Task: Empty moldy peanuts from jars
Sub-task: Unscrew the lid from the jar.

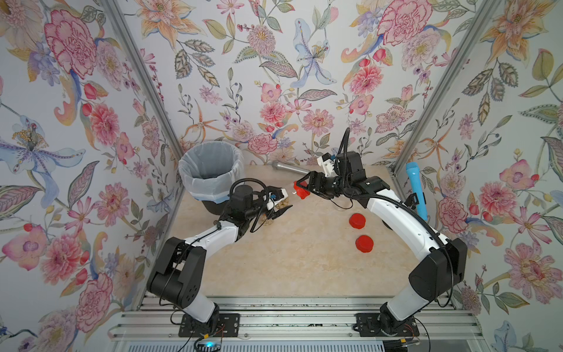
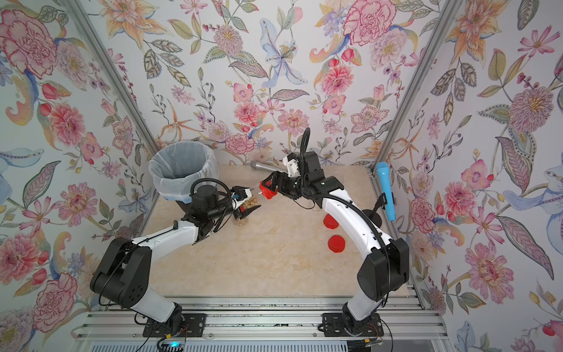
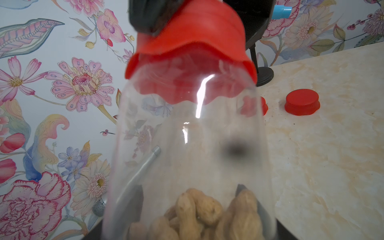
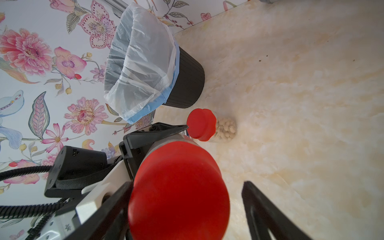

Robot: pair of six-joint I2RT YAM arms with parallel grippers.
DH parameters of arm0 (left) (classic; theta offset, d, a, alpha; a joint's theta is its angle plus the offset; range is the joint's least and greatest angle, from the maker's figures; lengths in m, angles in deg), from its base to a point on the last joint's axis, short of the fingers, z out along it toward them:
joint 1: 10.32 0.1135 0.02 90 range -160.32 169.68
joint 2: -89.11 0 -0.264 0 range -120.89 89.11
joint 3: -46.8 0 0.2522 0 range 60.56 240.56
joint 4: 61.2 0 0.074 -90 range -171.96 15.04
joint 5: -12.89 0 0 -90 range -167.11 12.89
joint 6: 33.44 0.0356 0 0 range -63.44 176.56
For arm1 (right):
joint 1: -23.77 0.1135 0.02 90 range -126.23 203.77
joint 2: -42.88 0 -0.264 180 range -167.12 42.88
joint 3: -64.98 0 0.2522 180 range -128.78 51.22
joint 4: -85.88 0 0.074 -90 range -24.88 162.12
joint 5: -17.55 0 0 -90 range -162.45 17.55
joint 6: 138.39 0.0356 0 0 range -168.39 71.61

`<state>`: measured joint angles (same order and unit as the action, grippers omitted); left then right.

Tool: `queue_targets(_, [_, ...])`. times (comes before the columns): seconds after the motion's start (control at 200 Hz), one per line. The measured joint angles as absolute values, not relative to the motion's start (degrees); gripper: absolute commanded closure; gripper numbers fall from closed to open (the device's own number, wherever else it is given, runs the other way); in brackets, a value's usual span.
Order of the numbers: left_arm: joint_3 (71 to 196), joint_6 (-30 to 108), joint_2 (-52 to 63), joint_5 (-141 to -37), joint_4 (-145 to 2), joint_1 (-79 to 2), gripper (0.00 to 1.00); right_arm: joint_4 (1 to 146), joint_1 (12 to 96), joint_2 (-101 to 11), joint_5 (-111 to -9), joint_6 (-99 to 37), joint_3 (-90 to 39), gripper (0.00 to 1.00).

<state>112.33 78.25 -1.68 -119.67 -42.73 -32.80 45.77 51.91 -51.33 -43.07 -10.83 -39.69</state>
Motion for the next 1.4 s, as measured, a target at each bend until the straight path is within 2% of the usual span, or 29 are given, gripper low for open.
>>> queue_targets(0.29, [112.33,78.25,-1.68,-118.8,-42.73,-32.8,0.75,46.78,52.22,-51.49,-42.43,-10.83,-39.39,0.25])
queue_targets(0.41, [112.33,78.23,-1.68,-118.65,-42.73,-32.8,0.75,47.0,52.26,-51.53,-42.15,-11.01,-39.3,0.31])
queue_targets(0.56, [112.33,78.25,-1.68,-118.65,-42.79,-32.8,0.75,47.78,52.26,-51.86,-41.36,-11.25,-39.06,0.43])
queue_targets(0.761, [112.33,78.47,-1.68,-118.73,-42.97,-32.69,0.76,48.44,51.67,-52.49,-38.74,-14.26,-39.08,0.5])
queue_targets(1.111, [112.35,78.73,-1.66,-121.01,-44.11,-32.52,0.79,41.93,47.15,-55.62,-25.47,-30.92,-42.45,0.52])
queue_targets(1.396, [113.86,79.78,-1.68,-124.94,-45.9,-32.56,0.79,35.22,45.71,-55.62,-21.43,-45.89,-44.52,0.49])
